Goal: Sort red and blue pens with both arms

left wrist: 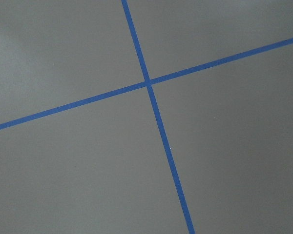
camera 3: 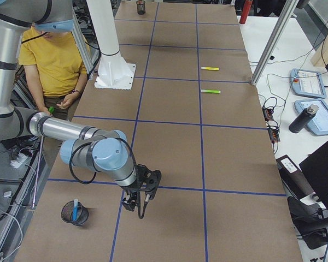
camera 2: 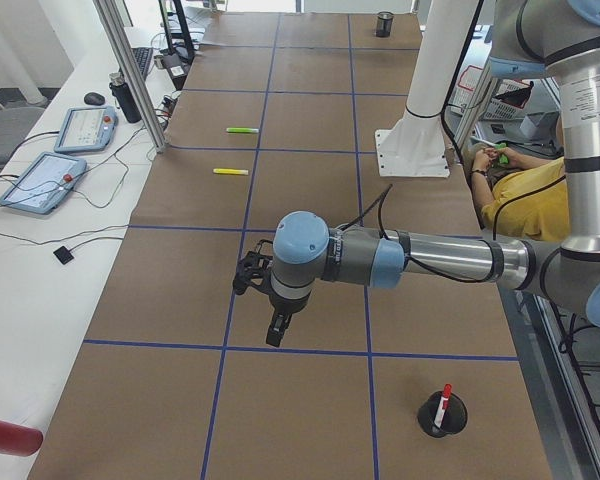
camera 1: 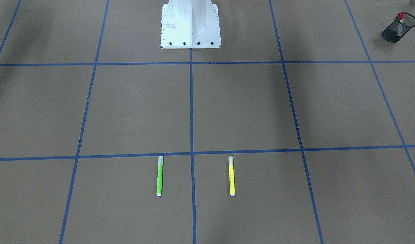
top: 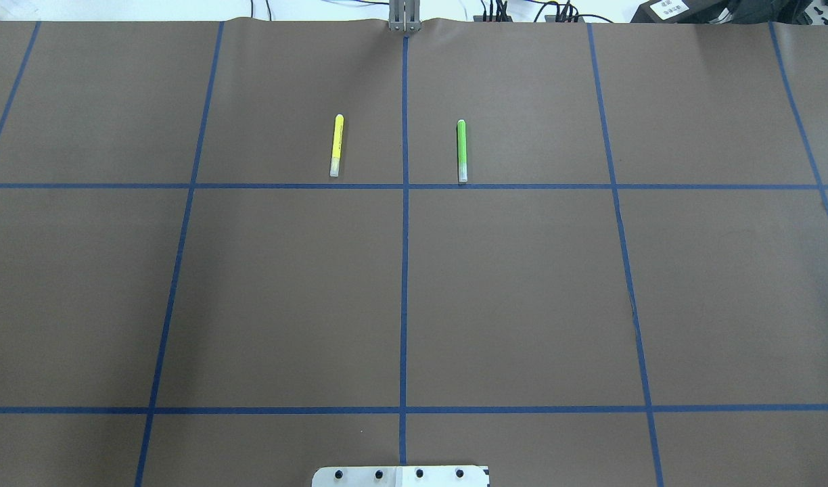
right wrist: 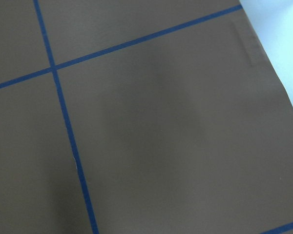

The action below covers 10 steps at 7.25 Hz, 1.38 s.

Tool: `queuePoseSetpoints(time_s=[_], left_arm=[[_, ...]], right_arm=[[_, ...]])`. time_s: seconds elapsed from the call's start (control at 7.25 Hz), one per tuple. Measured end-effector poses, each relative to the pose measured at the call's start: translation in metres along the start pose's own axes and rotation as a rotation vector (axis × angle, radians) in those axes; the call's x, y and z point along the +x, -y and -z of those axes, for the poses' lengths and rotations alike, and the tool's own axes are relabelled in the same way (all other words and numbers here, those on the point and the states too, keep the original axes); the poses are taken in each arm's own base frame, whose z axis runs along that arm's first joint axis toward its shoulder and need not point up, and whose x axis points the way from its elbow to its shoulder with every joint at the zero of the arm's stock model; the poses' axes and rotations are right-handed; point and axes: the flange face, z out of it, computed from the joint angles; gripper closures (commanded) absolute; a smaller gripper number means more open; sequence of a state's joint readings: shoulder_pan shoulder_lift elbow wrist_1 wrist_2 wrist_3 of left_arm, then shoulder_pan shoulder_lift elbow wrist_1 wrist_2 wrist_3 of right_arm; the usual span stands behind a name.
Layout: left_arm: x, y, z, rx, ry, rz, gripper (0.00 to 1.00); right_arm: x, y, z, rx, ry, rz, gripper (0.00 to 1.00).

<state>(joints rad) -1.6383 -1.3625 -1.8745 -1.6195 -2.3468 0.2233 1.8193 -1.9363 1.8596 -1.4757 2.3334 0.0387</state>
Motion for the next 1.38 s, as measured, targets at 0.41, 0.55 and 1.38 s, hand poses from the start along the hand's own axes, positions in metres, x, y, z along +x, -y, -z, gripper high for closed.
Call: queuePoseSetpoints(time_s=[0.41, 0.55, 1.38], left_arm=[[0.0, 0.001, 0.0, -0.002, -0.001, 0.009, 0.0], [-0.001, 0.001, 0.0, -0.003, -0.001, 0.011, 0.0], [0.009, 0.006, -0.022, -0.061, 0.011, -0.028, 0.0]], right_arm=[[-0.105, 0.06, -0.046, -0.096, -0.013, 0.141, 0.0], [-0.124, 0.063, -0.059, -0.119, -0.026, 0.181, 0.0], [-0.099, 0.033, -0.088, -0.201, -0.056, 0.261, 0.0]])
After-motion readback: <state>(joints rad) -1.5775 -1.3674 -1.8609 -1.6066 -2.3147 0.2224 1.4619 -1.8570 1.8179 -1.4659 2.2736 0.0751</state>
